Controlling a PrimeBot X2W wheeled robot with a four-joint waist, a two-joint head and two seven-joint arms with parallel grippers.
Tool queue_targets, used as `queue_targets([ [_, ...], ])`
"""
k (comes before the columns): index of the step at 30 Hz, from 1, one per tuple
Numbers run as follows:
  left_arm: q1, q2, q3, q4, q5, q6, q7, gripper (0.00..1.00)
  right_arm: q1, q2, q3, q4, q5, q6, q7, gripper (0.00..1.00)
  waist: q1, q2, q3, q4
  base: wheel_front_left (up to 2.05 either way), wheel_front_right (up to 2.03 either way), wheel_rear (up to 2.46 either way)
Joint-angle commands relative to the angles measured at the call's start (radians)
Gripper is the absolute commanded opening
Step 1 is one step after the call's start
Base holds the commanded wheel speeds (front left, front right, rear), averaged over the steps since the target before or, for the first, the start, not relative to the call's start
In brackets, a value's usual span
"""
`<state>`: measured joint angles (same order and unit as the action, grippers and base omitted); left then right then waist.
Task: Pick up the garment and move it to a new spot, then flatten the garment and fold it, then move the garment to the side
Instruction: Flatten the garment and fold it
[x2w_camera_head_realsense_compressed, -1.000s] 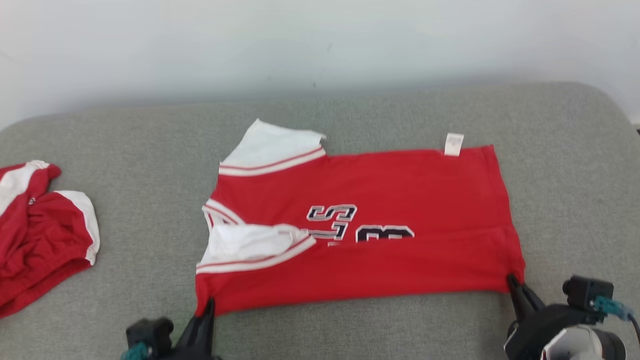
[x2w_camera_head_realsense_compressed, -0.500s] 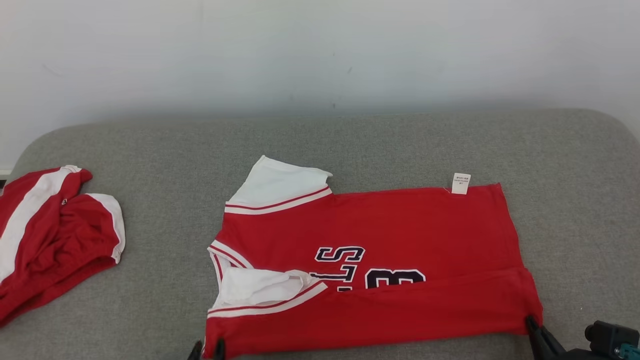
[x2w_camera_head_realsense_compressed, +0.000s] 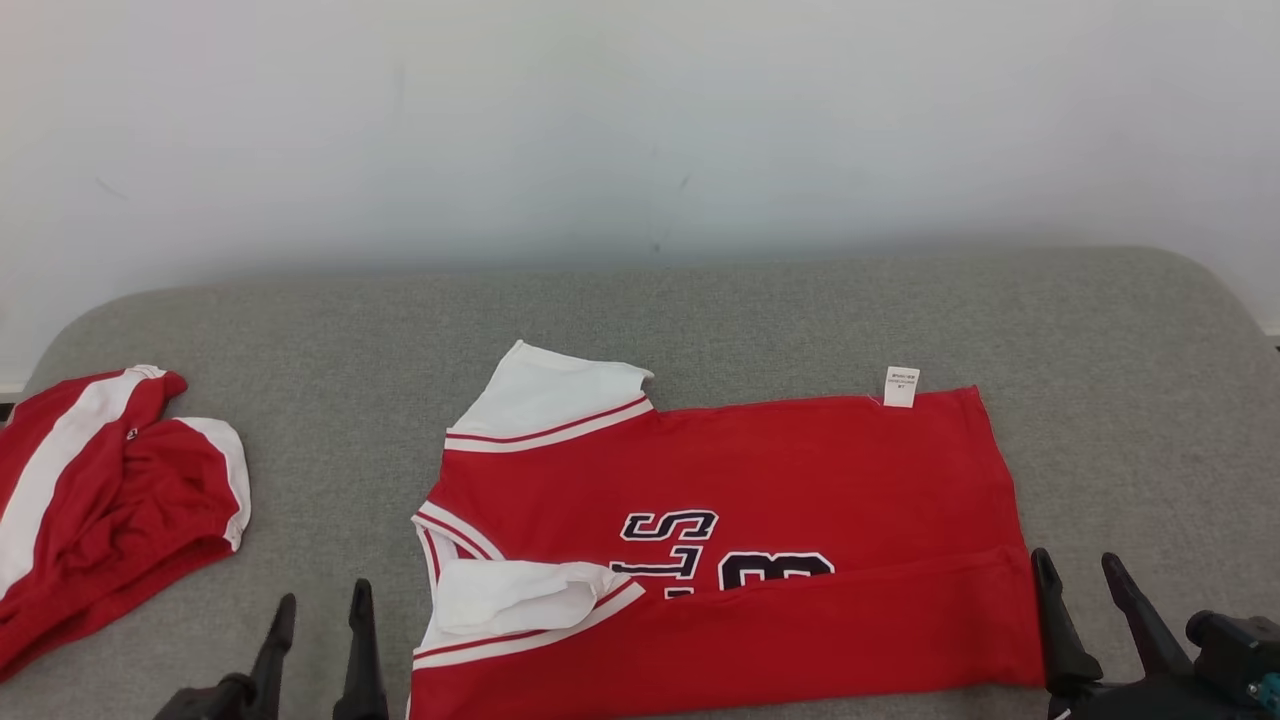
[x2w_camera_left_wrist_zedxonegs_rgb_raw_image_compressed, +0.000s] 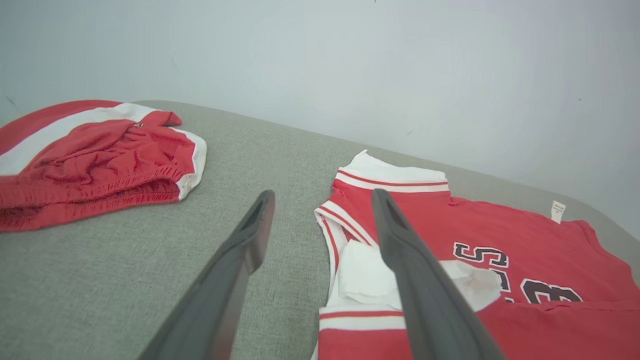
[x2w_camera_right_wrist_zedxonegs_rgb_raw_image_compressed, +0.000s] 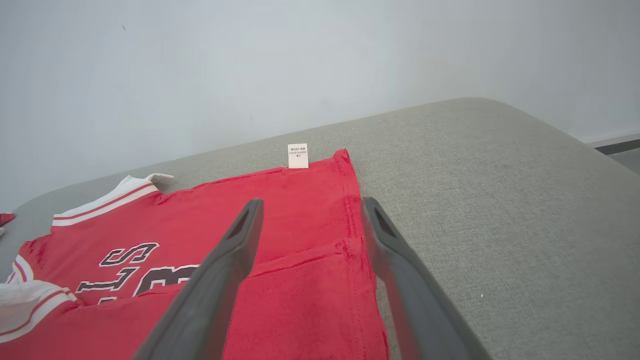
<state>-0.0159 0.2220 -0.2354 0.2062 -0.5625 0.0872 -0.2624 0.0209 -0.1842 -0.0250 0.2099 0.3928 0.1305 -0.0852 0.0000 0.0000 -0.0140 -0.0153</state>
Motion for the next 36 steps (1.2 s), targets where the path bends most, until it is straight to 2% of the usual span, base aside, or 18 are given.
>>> queue_targets([
  [1, 0.013, -0.003, 0.015, -0.013, 0.018, -0.006, -0.003, 1.0, 0.004, 0.005, 0.004, -0.012, -0.011, 0.0, -0.012, 1.0, 0.0, 0.0, -0.003, -0.002, 0.0, 0.0, 0.0],
  [5, 0.017, 0.002, 0.063, -0.058, 0.085, -0.019, -0.003, 1.0, 0.004, 0.014, 0.015, -0.053, -0.041, 0.0, -0.049, 1.0, 0.0, 0.0, -0.011, -0.006, 0.0, 0.0, 0.0],
  [12, 0.042, 0.018, 0.112, -0.106, 0.155, -0.071, -0.003, 1.0, 0.025, 0.027, 0.028, -0.087, -0.054, 0.0, -0.084, 1.0, 0.0, 0.0, -0.02, -0.004, 0.0, 0.0, 0.0],
  [19, 0.088, 0.028, 0.138, -0.142, 0.19, -0.076, -0.003, 1.0, 0.059, 0.047, 0.017, -0.114, -0.077, 0.0, -0.109, 1.0, 0.0, 0.0, -0.024, 0.008, 0.0, 0.0, 0.0],
  [26, 0.123, 0.012, 0.152, -0.139, 0.22, -0.077, -0.003, 1.0, 0.09, 0.066, 0.011, -0.128, -0.088, 0.0, -0.123, 1.0, 0.0, 0.0, -0.025, 0.016, 0.0, 0.0, 0.0],
  [36, 0.123, -0.001, 0.169, -0.117, 0.243, -0.09, -0.003, 1.0, 0.08, 0.057, 0.024, -0.11, -0.082, 0.0, -0.114, 1.0, 0.0, 0.0, -0.021, 0.018, 0.0, 0.0, 0.0],
])
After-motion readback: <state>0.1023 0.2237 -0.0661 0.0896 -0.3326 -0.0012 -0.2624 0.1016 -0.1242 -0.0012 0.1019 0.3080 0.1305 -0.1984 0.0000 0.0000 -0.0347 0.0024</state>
